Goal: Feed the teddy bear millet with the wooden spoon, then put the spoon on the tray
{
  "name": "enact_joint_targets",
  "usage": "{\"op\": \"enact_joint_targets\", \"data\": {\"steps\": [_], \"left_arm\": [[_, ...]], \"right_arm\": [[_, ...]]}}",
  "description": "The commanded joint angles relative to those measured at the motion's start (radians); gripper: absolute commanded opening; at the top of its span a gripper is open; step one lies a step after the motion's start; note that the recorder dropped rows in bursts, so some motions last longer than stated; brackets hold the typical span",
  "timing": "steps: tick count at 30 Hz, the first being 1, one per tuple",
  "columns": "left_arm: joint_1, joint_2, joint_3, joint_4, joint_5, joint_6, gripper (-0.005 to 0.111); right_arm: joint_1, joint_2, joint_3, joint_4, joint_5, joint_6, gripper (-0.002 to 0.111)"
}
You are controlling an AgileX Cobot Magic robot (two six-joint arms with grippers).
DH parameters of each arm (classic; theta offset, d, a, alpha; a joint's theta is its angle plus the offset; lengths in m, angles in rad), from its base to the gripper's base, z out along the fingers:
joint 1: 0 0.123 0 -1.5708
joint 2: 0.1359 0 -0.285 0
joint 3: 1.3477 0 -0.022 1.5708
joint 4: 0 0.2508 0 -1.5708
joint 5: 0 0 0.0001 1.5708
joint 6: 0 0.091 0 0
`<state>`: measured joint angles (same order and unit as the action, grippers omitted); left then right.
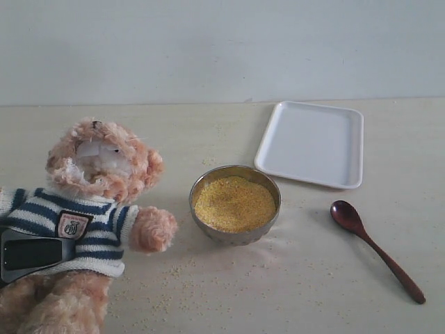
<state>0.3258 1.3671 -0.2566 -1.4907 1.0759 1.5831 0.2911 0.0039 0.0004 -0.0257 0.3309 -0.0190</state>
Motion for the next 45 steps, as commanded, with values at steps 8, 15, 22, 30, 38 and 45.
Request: {"op": "enact_joint_targets", "data": {"steps": [8, 15, 22, 30, 38, 45], "left_arm": [[0.004, -0.007, 0.003, -0.019, 0.020, 0.005, 0.005], [0.004, -0.007, 0.003, -0.019, 0.020, 0.005, 0.005], [0.004, -0.007, 0.003, -0.019, 0.020, 0.005, 0.005], [0.004, -0.007, 0.003, -0.019, 0.020, 0.005, 0.005], [0.004, -0.007, 0.003, -0.019, 0.020, 0.005, 0.005], [0.004, -0.007, 0.003, -0.019, 0.020, 0.007, 0.005]], "right_arm": [[-0.003, -0.004, 0.000, -0.007, -0.009, -0.001, 0.000], [-0.003, -0.004, -0.151, 0.470, -0.150, 0.212, 0.000], [-0.003, -0.004, -0.303, 0.468, -0.050, 0.186, 0.000], [-0.003, 0.024, -0.340, 0.455, 0.130, 0.025, 0.000], [-0.003, 0.599, -0.650, 0.368, 0.471, -0.275, 0.000], [-0.001, 1.033, -0.760, 0.172, 0.490, -0.226, 0.036]]}}
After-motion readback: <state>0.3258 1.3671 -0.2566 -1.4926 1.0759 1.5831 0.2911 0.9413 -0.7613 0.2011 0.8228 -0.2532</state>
